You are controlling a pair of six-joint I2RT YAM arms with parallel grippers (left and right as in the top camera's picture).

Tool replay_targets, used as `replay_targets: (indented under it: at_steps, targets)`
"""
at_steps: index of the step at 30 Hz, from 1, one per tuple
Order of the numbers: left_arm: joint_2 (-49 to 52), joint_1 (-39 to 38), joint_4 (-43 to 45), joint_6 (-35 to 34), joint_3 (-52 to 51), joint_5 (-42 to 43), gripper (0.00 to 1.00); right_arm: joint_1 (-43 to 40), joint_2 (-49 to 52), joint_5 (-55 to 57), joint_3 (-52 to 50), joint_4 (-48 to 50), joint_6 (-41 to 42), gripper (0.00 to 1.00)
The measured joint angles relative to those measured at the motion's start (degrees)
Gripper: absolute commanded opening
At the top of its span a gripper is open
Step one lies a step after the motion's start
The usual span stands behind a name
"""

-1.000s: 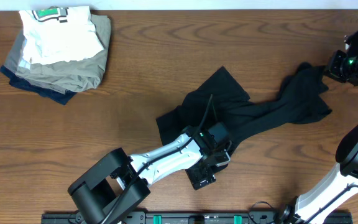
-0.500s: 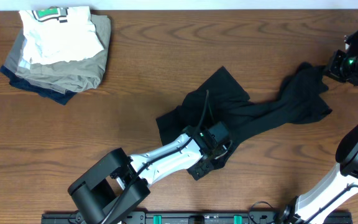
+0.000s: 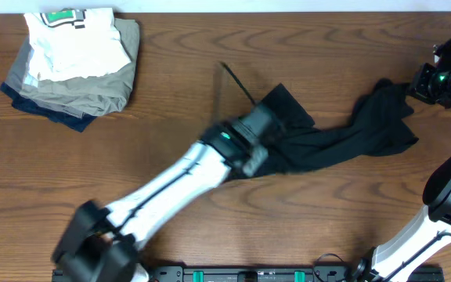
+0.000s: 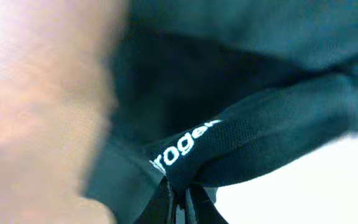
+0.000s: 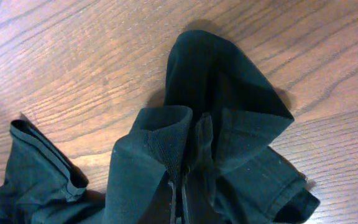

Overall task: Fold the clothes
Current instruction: 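Lift and pull the shirt with both grippers to spread it flat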

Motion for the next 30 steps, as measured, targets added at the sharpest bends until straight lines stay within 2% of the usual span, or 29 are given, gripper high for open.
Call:
replay_targets:
  at_steps: [9,14,23,30]
  targets:
    - [-11.54,15.74,6.97,-2.12,1.57,-1.01,0.06,0.00,-0.79,-1.05,0.00,0.00,0.00,0.01]
    - [-17.94,22.12,10.58,-2.45,1.57,-1.16,0.06,0.04,-6.32,-1.31,0.00,-0.11,0.00,0.01]
    - [-27.36,24.00,13.31,-2.19,1.57,-1.18,0.06,0.20,-24.81,0.63,0.09,-2.12,0.24,0.01]
    - [-32.06,24.00,14.67,-0.07,1.57,-1.16,0.06,0.11,-34.27,3.74,0.13,-5.25,1.60,0.01]
